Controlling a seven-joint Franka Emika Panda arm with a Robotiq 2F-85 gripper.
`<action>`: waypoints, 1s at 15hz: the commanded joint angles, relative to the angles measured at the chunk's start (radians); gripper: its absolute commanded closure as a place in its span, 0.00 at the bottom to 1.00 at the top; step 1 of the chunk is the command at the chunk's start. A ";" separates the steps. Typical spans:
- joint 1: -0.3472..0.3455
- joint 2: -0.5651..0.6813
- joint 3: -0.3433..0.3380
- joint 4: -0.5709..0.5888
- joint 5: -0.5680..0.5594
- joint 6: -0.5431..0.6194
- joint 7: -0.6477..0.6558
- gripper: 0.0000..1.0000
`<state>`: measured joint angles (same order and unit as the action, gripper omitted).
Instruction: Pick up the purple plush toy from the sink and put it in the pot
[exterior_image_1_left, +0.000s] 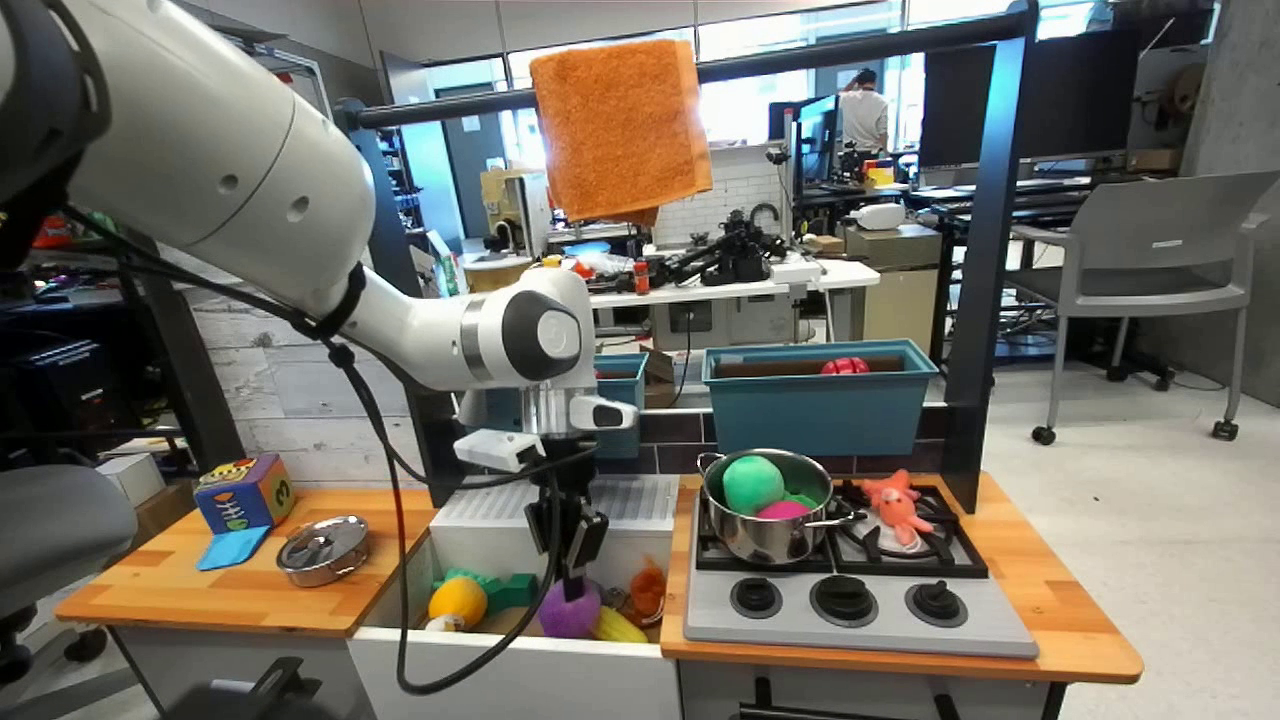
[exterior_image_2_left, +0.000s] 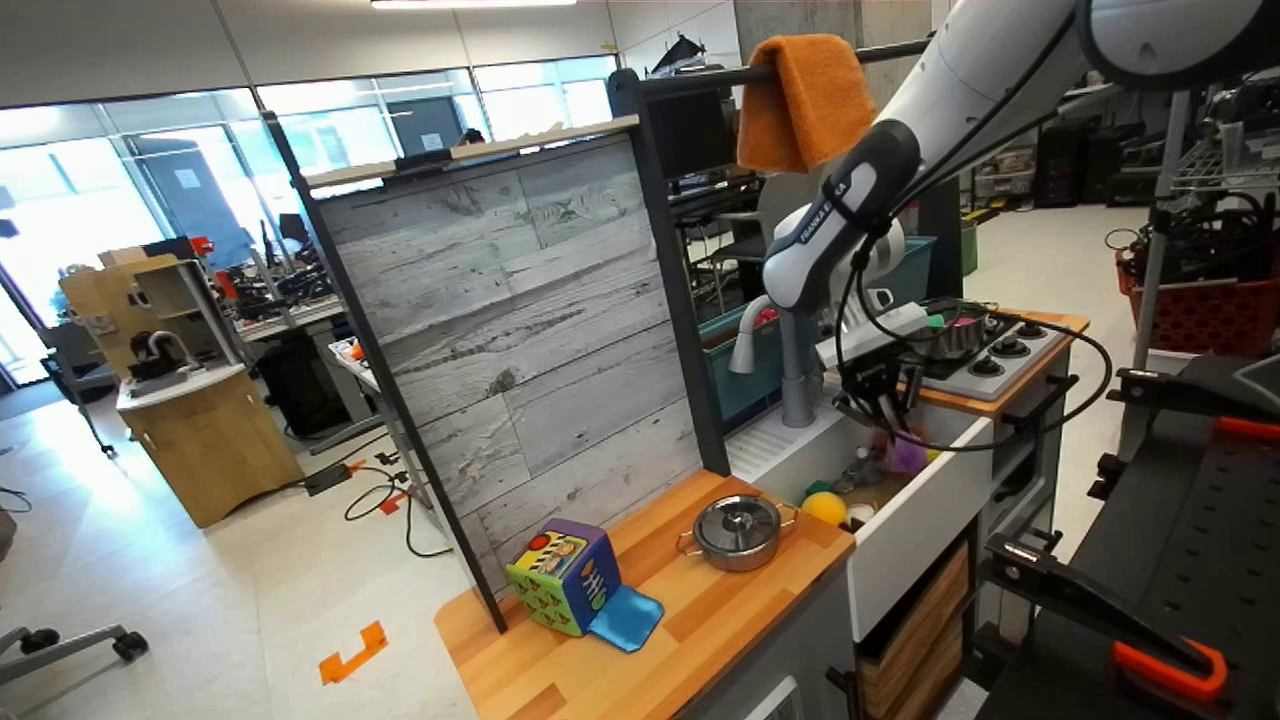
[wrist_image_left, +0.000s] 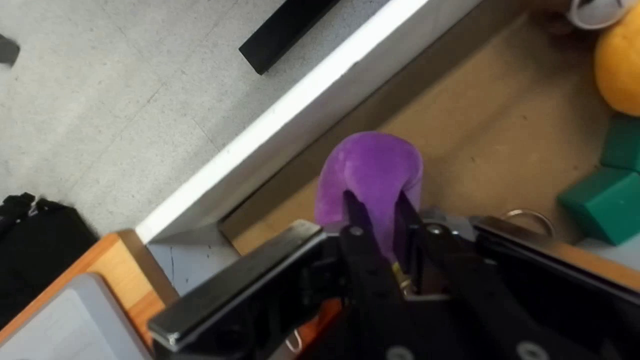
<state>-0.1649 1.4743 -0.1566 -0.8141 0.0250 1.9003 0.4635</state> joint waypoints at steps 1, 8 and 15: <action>0.005 -0.090 0.000 -0.016 -0.014 -0.021 -0.061 0.99; -0.005 -0.175 -0.028 -0.079 -0.054 -0.266 -0.111 0.97; -0.010 -0.215 -0.128 -0.199 -0.082 0.122 -0.005 0.97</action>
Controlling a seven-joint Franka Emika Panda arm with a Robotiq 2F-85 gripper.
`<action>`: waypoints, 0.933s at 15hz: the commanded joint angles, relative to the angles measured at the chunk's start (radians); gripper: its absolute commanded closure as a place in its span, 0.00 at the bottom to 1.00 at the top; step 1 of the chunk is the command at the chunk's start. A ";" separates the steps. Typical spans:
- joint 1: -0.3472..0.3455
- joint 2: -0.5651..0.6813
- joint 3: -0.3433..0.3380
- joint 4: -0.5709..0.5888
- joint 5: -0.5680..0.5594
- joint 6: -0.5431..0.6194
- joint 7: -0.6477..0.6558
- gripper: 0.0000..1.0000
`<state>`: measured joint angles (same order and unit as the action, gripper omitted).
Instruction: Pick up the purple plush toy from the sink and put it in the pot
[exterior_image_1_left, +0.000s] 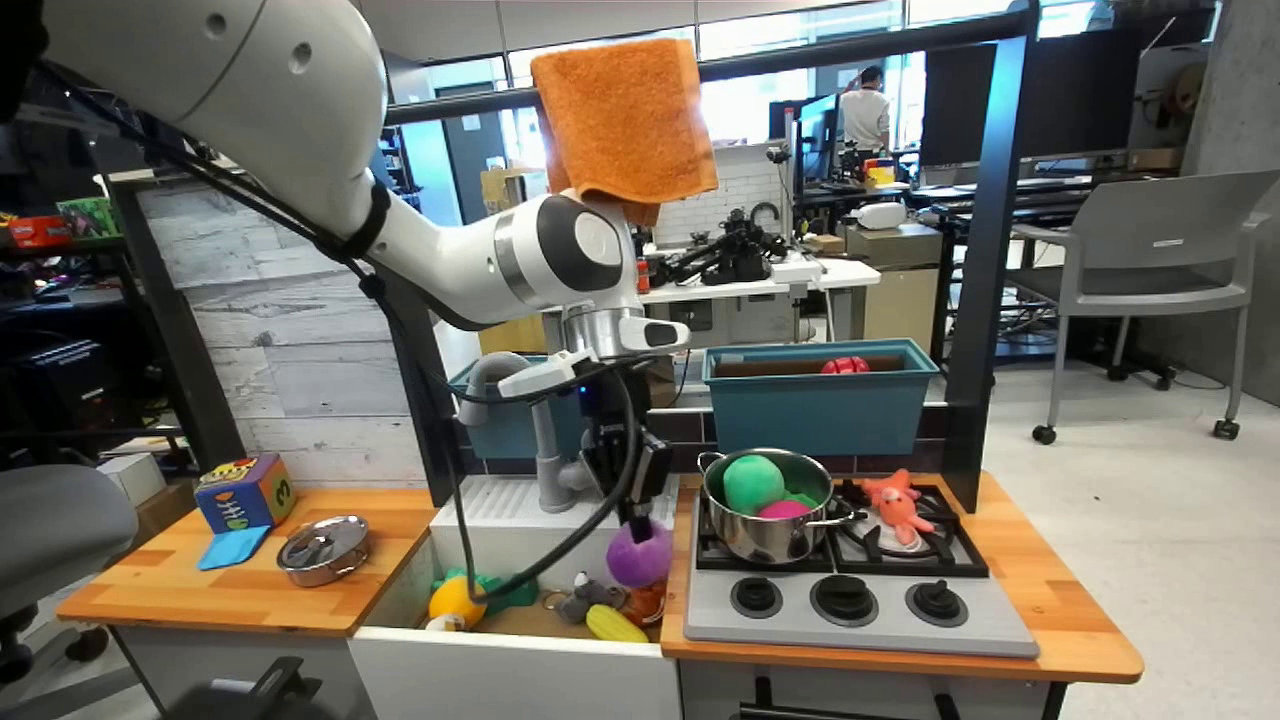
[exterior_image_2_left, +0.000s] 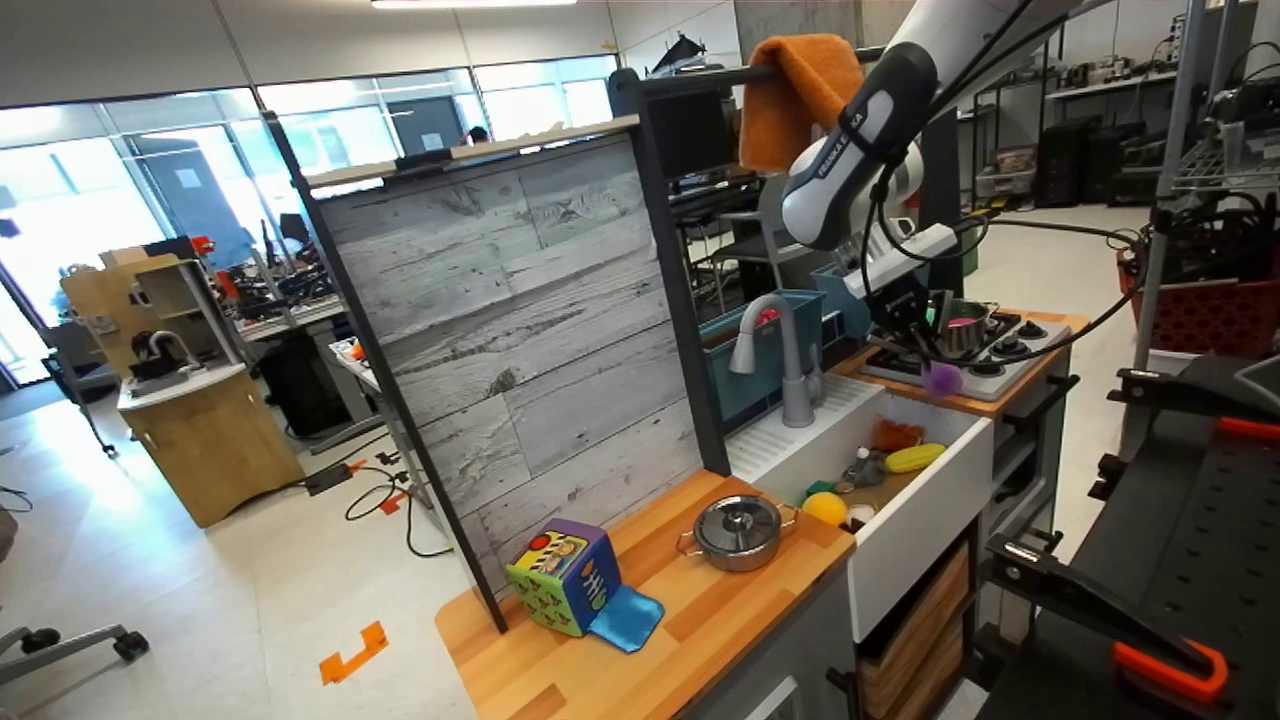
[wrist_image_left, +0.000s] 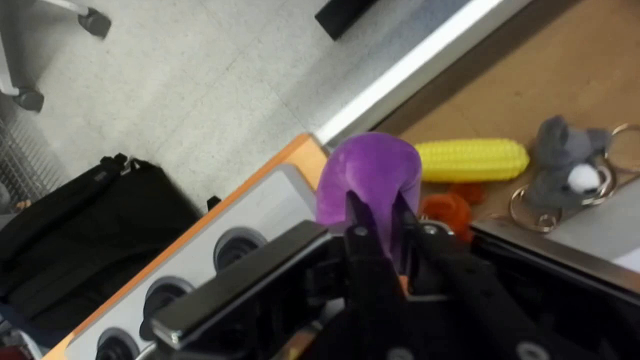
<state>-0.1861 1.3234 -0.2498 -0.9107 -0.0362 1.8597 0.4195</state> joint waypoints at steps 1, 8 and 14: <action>0.019 -0.081 -0.053 -0.136 -0.024 0.234 0.059 0.97; 0.048 -0.223 -0.079 -0.341 -0.032 0.228 0.016 0.97; 0.084 -0.332 -0.123 -0.512 -0.034 0.367 0.055 0.97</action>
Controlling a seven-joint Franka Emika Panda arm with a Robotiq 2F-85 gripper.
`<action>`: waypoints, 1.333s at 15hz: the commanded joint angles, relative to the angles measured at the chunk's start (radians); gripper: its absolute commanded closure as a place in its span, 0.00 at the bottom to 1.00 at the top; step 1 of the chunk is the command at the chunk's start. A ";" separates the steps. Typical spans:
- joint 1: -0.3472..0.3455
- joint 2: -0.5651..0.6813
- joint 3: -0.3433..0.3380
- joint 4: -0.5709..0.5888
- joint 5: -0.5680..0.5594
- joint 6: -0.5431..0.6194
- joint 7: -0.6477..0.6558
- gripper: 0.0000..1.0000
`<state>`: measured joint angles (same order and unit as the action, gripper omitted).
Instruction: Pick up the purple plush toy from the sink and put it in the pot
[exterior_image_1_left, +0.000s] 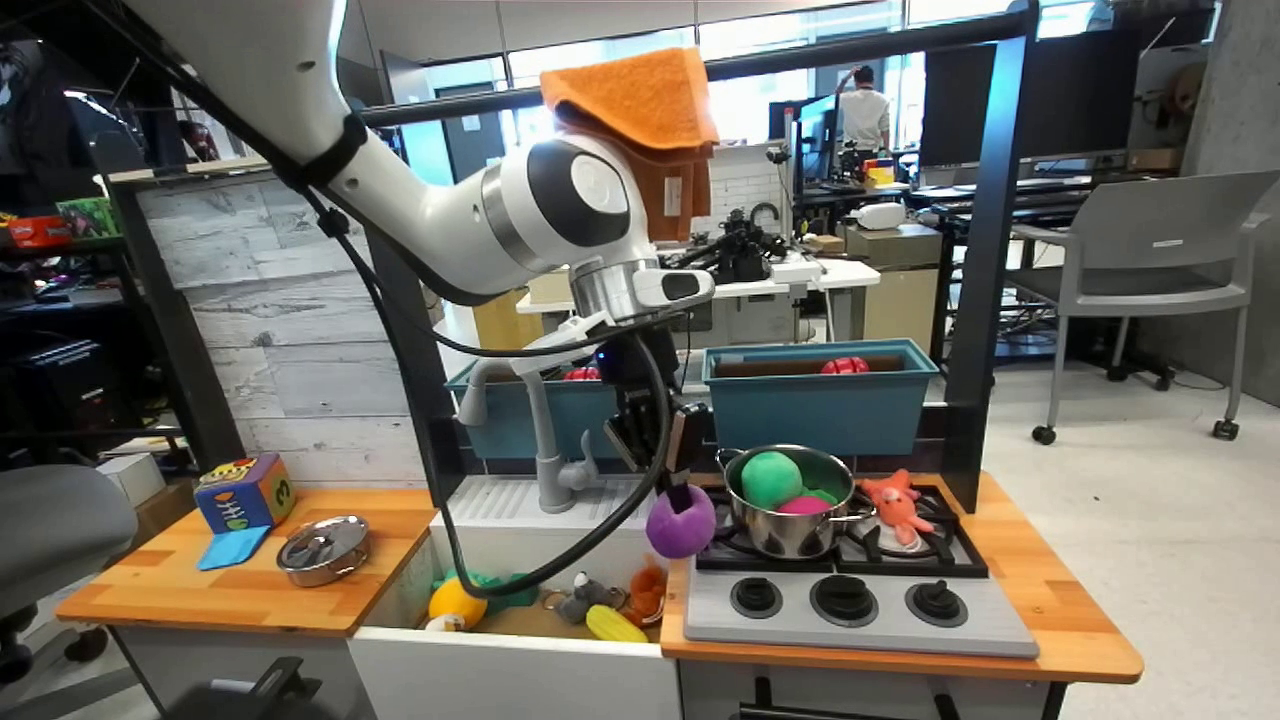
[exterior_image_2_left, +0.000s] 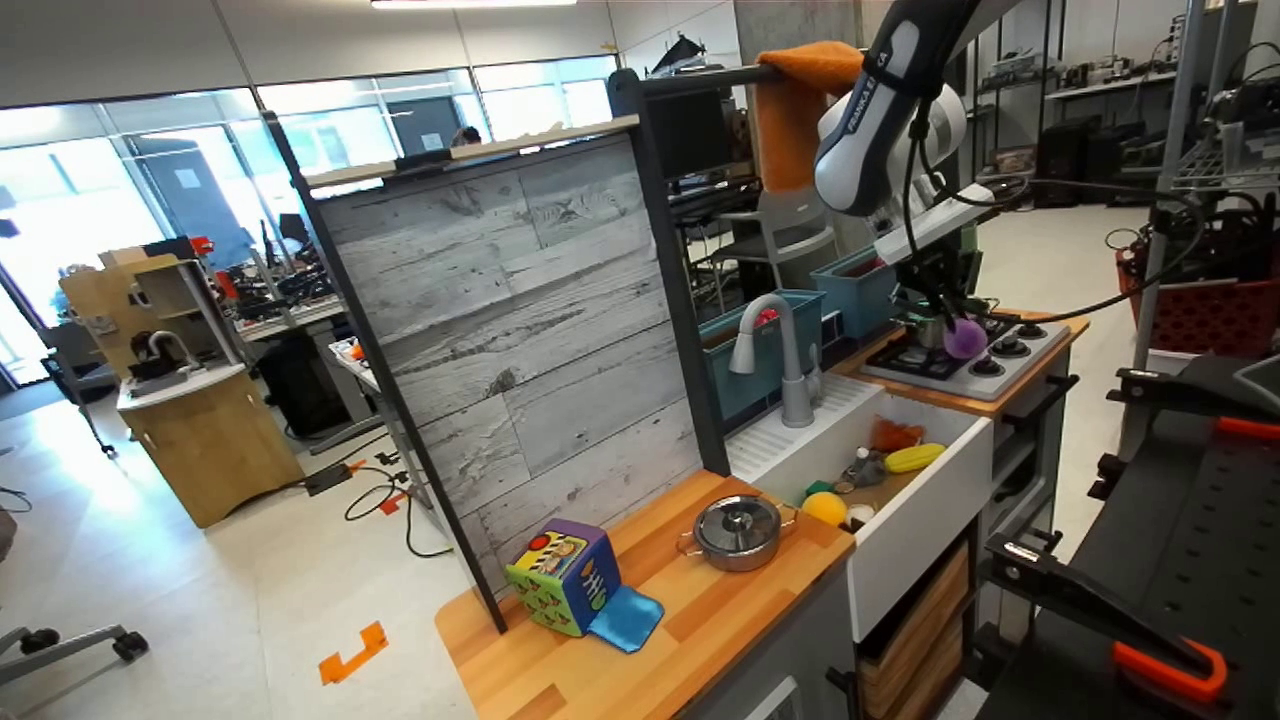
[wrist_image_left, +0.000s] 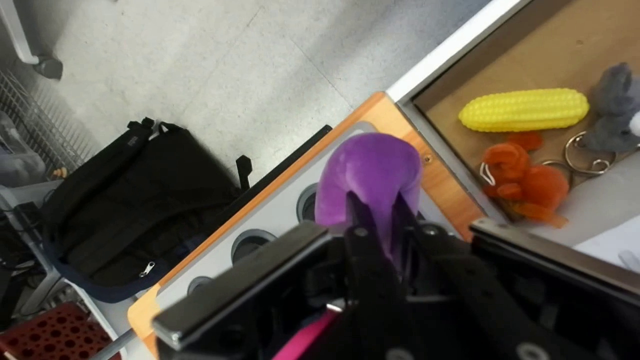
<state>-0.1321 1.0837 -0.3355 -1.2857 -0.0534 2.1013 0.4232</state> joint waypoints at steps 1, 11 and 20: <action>0.040 -0.108 -0.055 -0.169 -0.022 0.182 0.074 0.97; 0.219 -0.119 -0.326 -0.370 -0.179 0.543 0.420 0.97; 0.173 -0.001 -0.295 -0.297 -0.092 0.782 0.447 0.97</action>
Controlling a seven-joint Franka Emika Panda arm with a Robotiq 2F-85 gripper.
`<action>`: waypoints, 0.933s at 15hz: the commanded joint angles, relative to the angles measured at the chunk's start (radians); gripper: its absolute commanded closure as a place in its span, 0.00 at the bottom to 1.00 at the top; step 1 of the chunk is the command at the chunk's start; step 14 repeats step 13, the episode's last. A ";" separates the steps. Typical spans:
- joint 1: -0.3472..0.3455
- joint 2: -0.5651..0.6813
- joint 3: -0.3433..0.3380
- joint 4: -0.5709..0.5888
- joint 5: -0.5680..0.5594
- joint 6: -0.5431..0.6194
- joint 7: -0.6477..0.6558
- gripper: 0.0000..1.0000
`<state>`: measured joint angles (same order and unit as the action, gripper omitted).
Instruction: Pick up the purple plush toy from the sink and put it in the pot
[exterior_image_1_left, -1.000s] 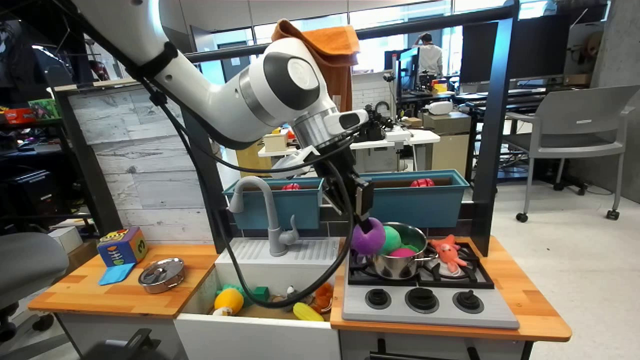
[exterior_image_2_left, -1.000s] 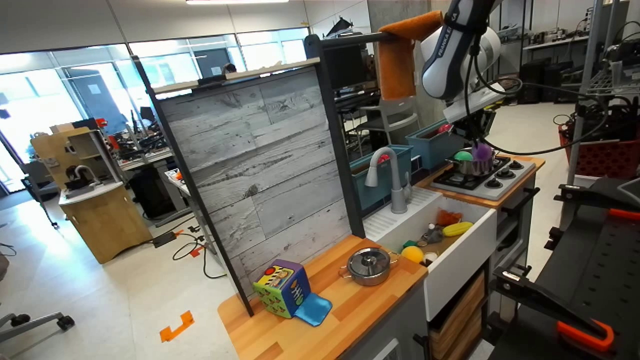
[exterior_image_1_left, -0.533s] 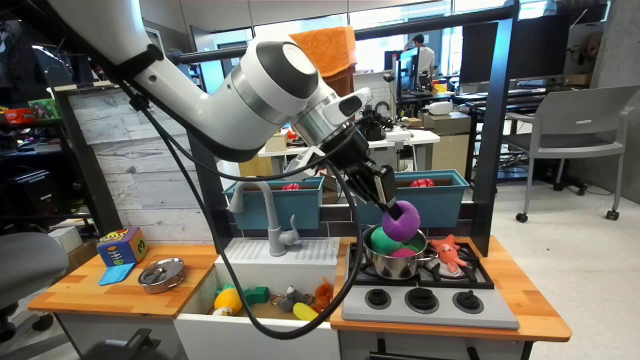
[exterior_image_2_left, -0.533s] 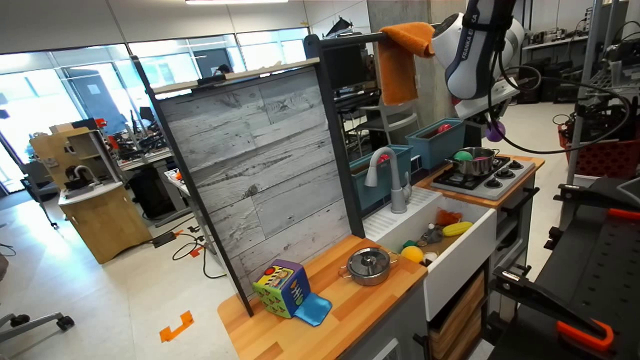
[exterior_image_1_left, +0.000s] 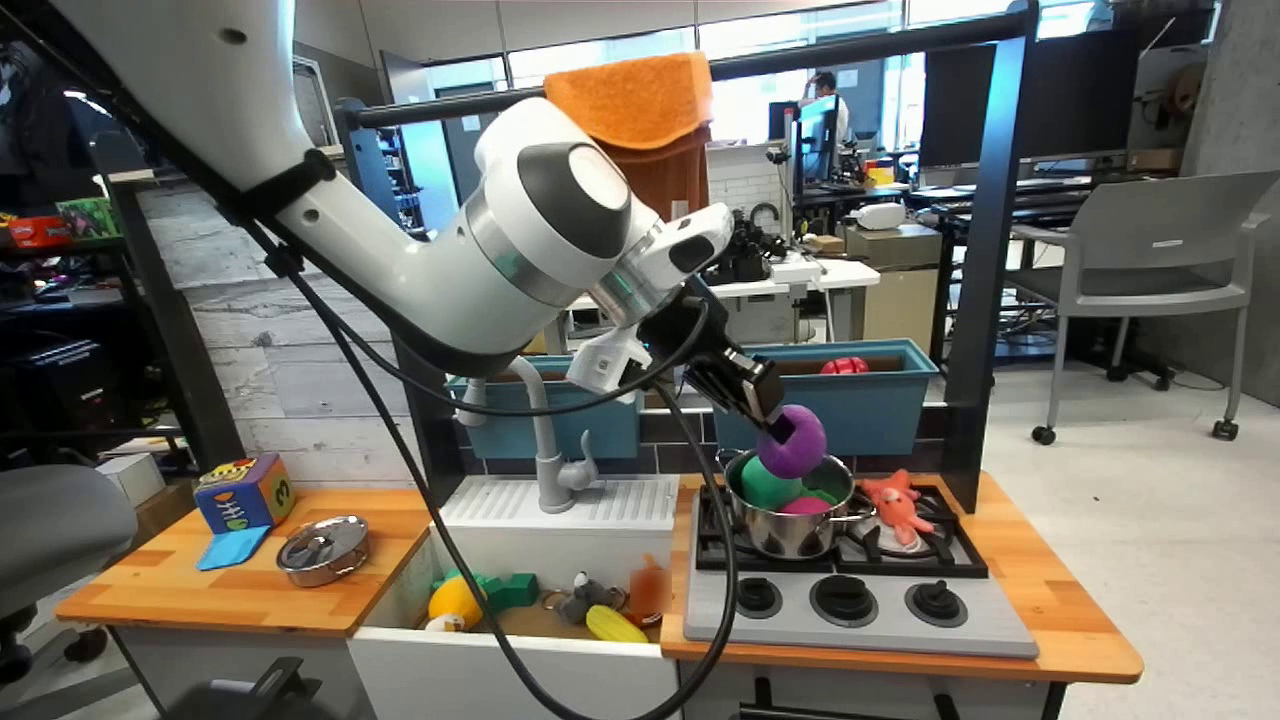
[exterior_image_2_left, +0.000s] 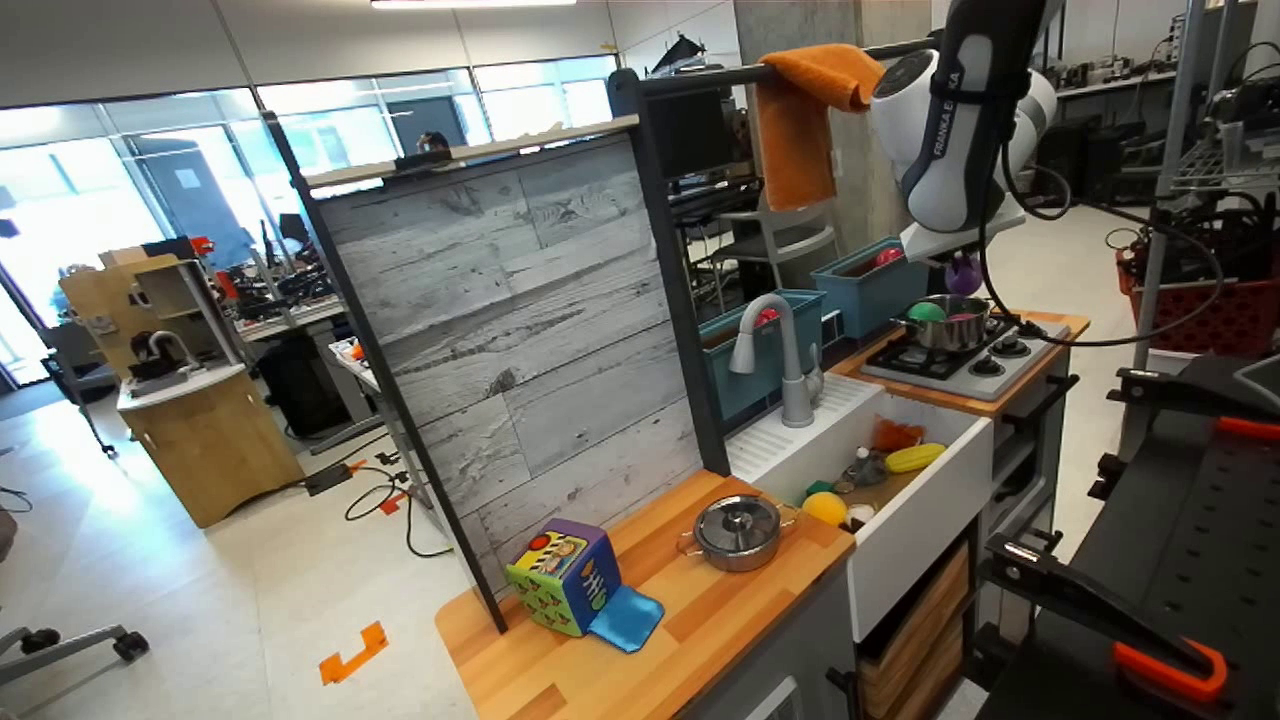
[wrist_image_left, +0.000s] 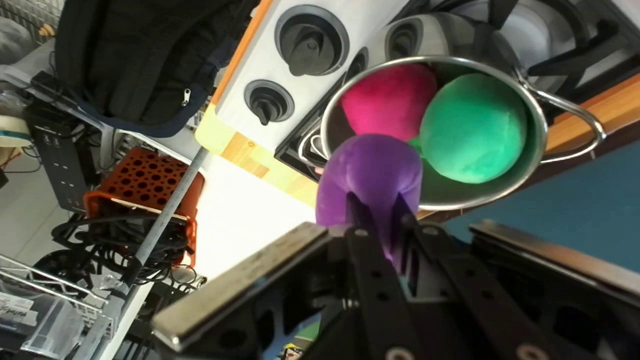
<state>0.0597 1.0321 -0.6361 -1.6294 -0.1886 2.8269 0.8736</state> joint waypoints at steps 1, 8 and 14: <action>-0.025 0.057 0.015 0.051 0.058 0.063 -0.018 0.97; -0.091 0.045 0.116 0.066 0.142 0.055 -0.128 0.27; -0.096 0.047 0.138 0.063 0.173 0.038 -0.172 0.14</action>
